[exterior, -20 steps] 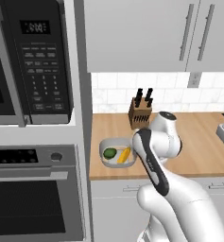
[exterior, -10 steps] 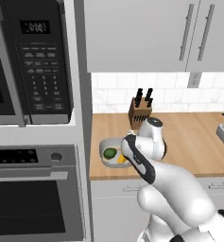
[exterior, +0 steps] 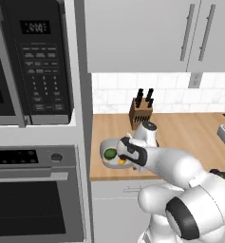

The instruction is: Take the meat container that has the shrimp and place it on the second highest rack of the freezer. Then take the vegetable container that has the corn and avocado and place it on the highest rack of the freezer.

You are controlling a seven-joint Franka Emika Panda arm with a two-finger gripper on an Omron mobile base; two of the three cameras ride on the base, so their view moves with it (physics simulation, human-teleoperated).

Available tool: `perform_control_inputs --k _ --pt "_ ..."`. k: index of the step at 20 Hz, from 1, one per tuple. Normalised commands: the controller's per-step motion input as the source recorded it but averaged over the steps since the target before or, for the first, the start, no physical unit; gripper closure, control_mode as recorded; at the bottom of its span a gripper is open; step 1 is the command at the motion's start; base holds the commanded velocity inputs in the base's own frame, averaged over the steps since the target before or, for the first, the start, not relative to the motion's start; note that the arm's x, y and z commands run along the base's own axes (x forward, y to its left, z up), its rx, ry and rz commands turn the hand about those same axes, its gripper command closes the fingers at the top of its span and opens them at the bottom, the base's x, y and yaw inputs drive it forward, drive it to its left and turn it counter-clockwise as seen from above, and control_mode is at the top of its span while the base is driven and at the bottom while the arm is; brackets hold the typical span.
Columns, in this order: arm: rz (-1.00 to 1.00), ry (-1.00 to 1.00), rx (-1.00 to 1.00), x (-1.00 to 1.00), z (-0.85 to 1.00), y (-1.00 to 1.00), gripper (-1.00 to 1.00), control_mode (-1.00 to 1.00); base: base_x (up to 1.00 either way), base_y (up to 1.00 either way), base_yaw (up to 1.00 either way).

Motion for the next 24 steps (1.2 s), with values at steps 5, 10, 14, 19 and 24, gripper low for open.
perform_control_inputs --k 5,10,14,19,24 --pt "0.00 0.02 0.00 0.37 -0.35 0.00 -1.00 -1.00 0.00 0.00 0.00" --pt "0.00 0.07 0.00 0.35 -0.32 0.00 -1.00 -1.00 0.00 0.00 0.00" --pt "0.00 0.01 0.00 -0.05 -0.29 0.00 1.00 -1.00 0.00 0.00 0.00" --pt "-0.02 -0.05 0.00 -0.38 -0.19 -0.13 1.00 -1.00 0.00 0.00 0.00" --pt "-0.07 -0.08 0.00 -0.44 -0.03 -0.31 1.00 -1.00 0.00 0.00 0.00"
